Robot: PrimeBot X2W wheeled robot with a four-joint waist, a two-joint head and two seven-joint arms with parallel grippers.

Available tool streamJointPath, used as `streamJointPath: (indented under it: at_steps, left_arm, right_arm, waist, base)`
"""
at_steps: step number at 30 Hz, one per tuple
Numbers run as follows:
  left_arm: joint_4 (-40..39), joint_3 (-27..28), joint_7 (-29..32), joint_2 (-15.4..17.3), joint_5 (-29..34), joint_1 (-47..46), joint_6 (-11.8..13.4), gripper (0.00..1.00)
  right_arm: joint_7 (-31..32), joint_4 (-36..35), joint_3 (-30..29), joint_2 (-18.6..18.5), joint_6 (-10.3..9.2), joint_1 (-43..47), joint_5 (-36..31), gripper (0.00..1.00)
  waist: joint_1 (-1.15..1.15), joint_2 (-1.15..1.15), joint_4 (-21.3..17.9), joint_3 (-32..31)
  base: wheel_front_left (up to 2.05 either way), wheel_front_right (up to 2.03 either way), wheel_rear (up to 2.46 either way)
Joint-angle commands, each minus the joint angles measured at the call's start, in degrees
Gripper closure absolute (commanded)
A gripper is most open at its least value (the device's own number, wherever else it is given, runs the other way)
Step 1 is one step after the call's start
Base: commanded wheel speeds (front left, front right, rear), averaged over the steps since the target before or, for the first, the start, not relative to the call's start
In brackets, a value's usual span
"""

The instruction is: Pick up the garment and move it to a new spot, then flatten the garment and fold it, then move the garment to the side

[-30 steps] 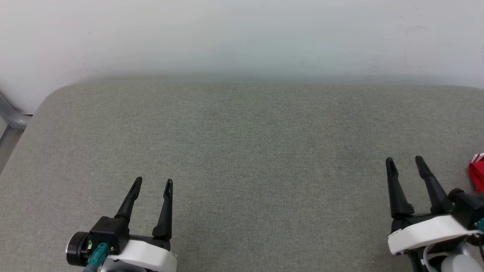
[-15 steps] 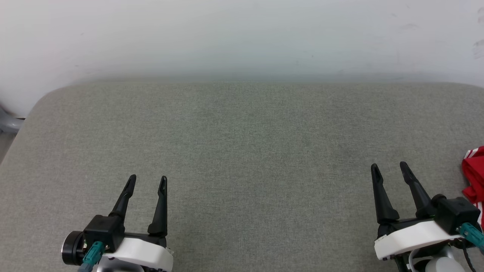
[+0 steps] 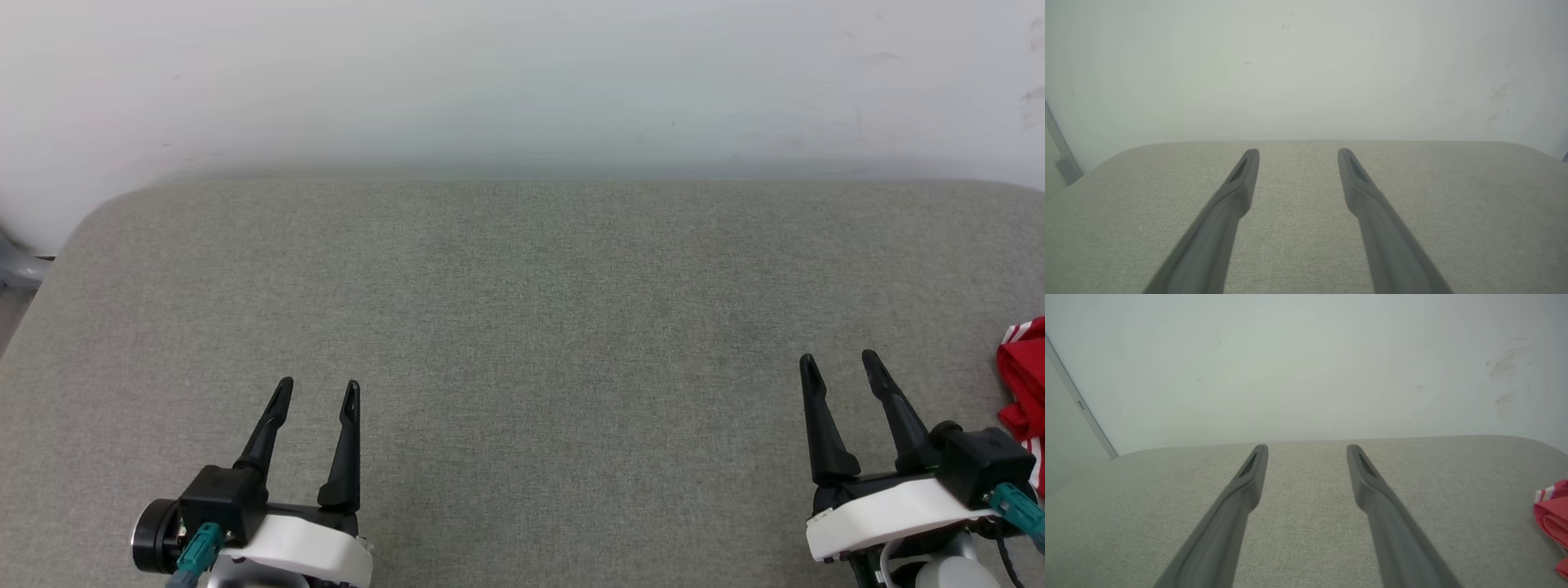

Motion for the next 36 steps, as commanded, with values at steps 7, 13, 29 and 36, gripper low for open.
streamJointPath:
  at_steps: [7,13,29,36]
  left_arm:
    - [-0.06,0.65,-0.12,-0.55,-0.52,0.48,-0.44,0.0]
    - [1.84,0.77,0.25,-1.0,-1.17,0.65,-0.35,1.0]
    - [3.48,2.25,4.76,-1.11,-18.84,-0.9,-0.48,1.0]
    - [4.09,2.81,6.48,-1.16,-25.53,-1.44,-0.54,1.0]
  right_arm:
    - [0.12,-0.3,0.07,0.35,-0.05,0.13,-0.17,0.0]
    - [0.33,1.64,0.08,0.17,0.01,0.75,0.64,1.0]
    - [4.26,2.67,-1.15,0.19,0.0,-0.14,17.64,1.0]
    - [5.73,3.06,-1.64,0.22,0.0,-0.51,24.06,1.0]
  waist:
    - [0.0,0.0,0.09,0.25]
    - [0.0,0.0,0.1,0.34]
    - [0.0,0.0,-0.07,0.02]
    - [0.0,0.0,-0.15,-0.11]
  base:
    - [0.0,0.0,0.0]
    - [0.0,0.0,0.0]
    - [0.0,0.0,0.0]
    - [0.0,0.0,0.0]
